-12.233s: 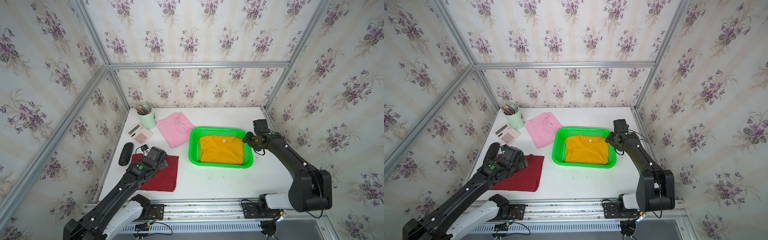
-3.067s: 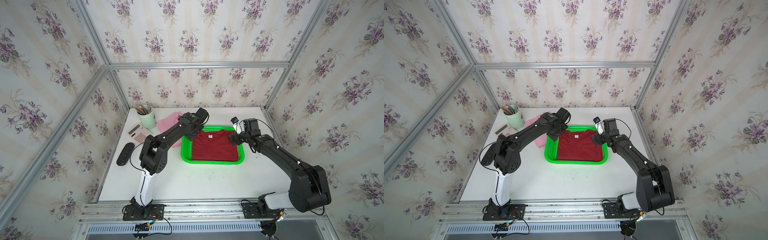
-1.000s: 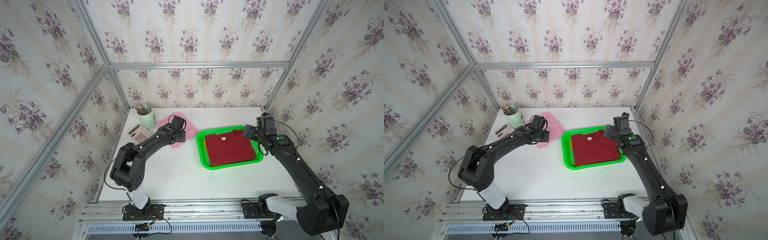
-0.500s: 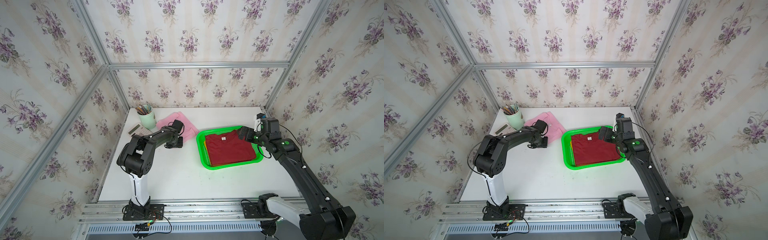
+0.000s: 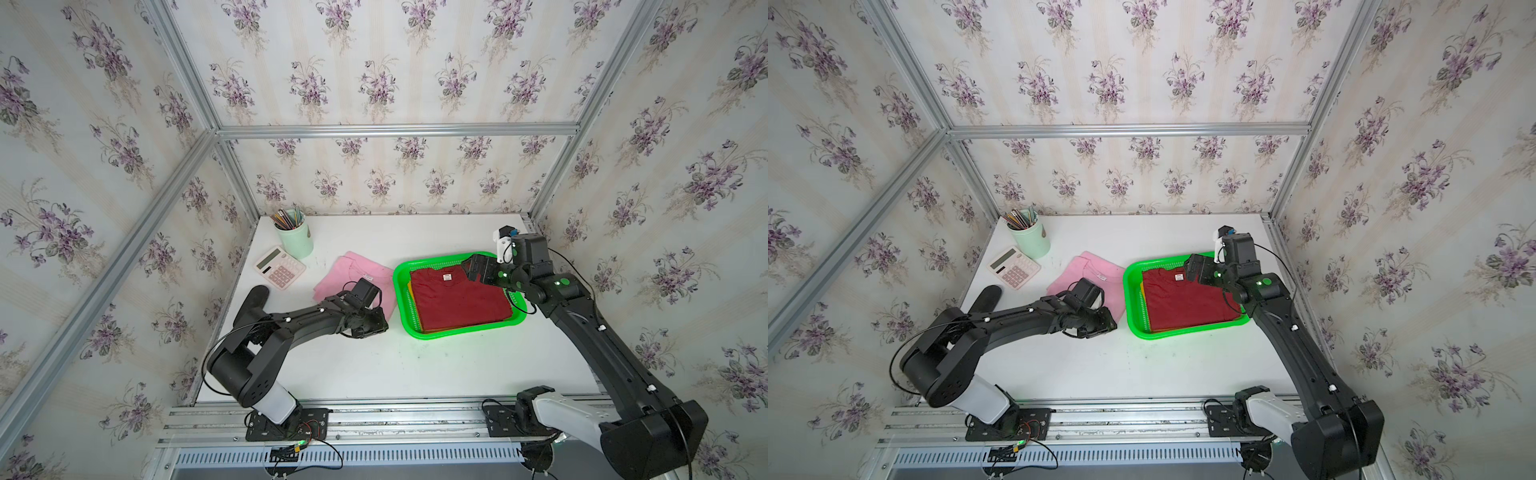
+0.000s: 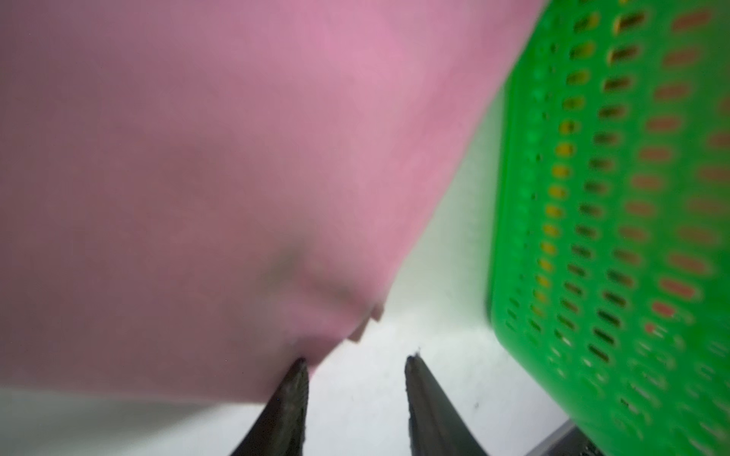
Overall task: Put the folded t-shirts into the basket
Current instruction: Move the T-shirt to the center of the board.
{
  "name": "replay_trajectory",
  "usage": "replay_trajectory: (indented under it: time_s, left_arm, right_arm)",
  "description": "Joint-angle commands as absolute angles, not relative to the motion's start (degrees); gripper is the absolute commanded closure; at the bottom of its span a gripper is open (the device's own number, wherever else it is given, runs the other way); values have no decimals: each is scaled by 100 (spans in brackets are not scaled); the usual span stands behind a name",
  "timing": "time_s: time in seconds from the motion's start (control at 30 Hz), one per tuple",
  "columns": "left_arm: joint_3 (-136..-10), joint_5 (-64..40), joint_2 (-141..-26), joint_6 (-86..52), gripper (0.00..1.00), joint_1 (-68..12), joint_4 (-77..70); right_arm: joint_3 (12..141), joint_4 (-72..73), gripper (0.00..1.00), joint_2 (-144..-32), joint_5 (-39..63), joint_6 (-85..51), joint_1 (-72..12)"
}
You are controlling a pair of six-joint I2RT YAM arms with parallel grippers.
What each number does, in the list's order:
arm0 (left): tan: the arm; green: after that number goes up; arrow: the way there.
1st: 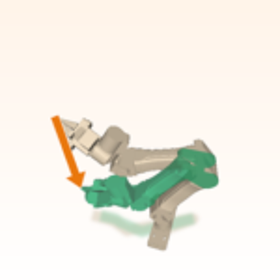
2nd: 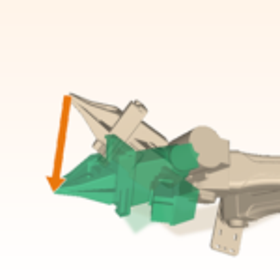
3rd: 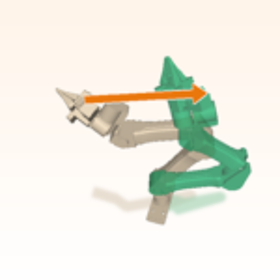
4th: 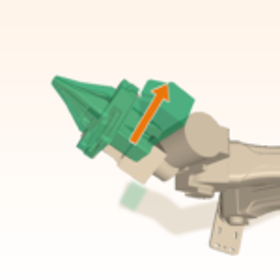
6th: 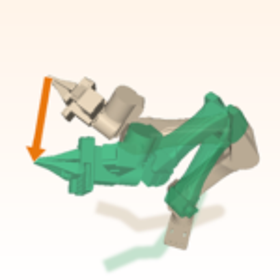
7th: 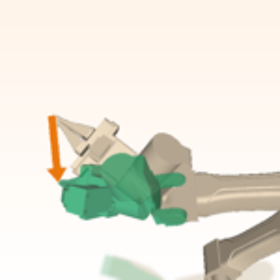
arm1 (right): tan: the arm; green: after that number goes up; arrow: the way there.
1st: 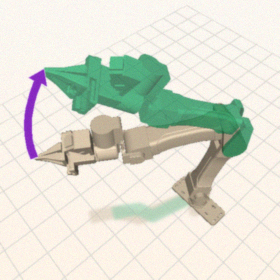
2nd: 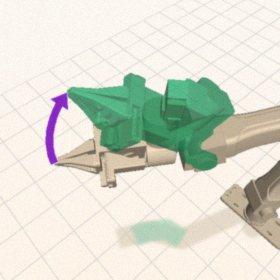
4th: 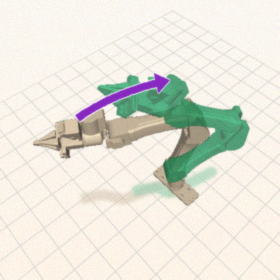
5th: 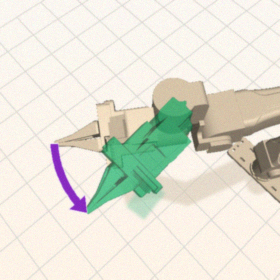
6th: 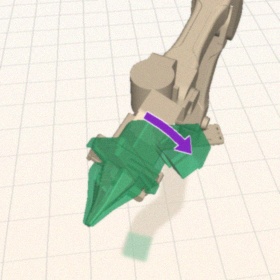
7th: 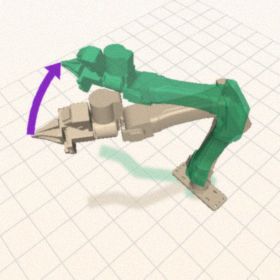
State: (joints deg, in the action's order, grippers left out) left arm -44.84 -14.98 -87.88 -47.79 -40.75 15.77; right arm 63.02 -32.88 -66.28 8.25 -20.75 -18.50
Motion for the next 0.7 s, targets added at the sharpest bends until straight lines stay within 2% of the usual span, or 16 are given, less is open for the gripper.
replay_trajectory:
  time_s: [0.0, 0.2, 0.3, 0.33, 0.43, 0.6, 0.67]
  left_arm:
    - [-4408, -690, -8317, -5583, 55, -4464, 1862]
    - [-4735, 647, -7092, -6136, 49, -4759, 3485]
    - [-5046, 1630, -6567, -6144, 45, -4593, 4506]
    - [-5133, 1819, -6425, -6116, 41, -4389, 4835]
    - [-5101, 1543, -5972, -5653, 41, -3239, 5128]
    - [-4899, 943, -5463, -5120, 40, -1177, 5284]
    - [-4795, 402, -5428, -5085, 40, -333, 5217]
  right_arm:
    - [6484, -3266, 0, -6760, 300, -2040, -2291]
    - [6903, -3095, 0, -7362, -358, -2068, -3583]
    - [6981, -2624, 0, -7671, -101, -2082, -4062]
    - [7005, -2435, 0, -7798, 132, -2063, -4162]
    - [7163, -2033, 0, -8358, 566, -1927, -4428]
    - [7906, -1742, 0, -9516, 430, -1551, -5041]
    - [8296, -1632, 1, -10106, 558, -1516, -5206]
